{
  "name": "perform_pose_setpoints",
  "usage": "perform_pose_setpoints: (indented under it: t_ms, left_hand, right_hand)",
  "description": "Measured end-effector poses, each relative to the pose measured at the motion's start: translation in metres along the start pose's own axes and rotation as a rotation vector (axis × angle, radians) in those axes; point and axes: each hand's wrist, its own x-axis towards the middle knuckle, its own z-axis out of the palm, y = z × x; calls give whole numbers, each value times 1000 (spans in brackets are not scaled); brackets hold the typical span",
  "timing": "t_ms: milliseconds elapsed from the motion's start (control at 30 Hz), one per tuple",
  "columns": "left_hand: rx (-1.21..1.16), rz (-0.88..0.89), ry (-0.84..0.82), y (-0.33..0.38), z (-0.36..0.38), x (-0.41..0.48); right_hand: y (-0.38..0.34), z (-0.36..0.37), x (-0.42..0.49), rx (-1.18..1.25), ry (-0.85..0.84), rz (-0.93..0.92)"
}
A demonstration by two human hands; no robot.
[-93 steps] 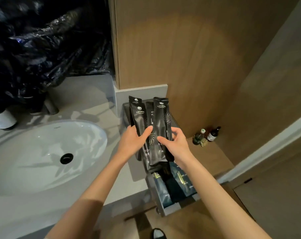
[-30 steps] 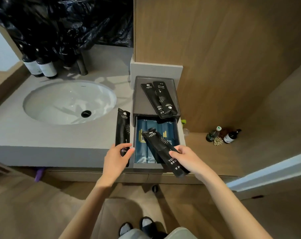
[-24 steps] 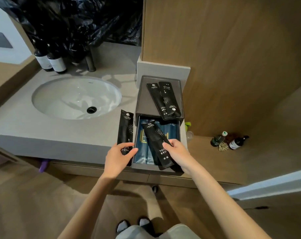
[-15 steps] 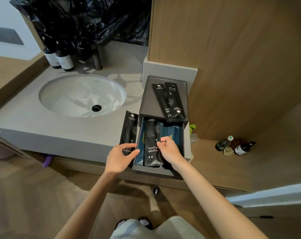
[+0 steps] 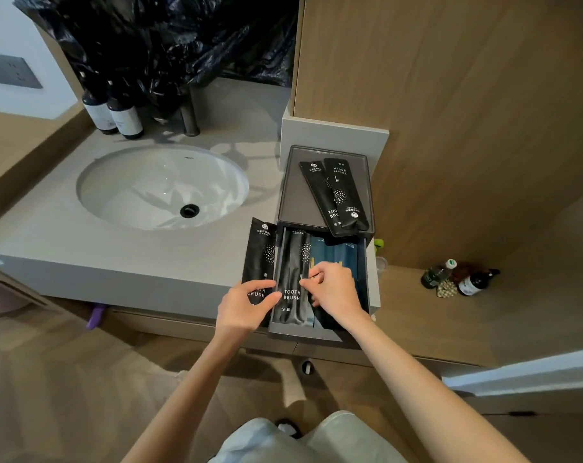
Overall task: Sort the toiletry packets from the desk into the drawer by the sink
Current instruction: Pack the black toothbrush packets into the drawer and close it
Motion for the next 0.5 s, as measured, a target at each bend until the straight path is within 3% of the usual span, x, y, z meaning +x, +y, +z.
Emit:
perform_pose_setpoints:
  t_ms: [100, 200, 333, 500]
  left_hand:
    - [-3, 0, -8, 0, -1, 1]
    - [13, -6, -4, 2, 0, 0]
    - [22, -6, -2, 5, 0, -2]
    - [20, -1, -7, 8, -1, -2]
  right_hand:
    - [6, -10, 1, -184, 19, -178]
    - [12, -20, 0, -298, -216, -353]
    - [21, -14, -1, -450, -395, -365]
    - [19, -6, 1, -483, -395, -366]
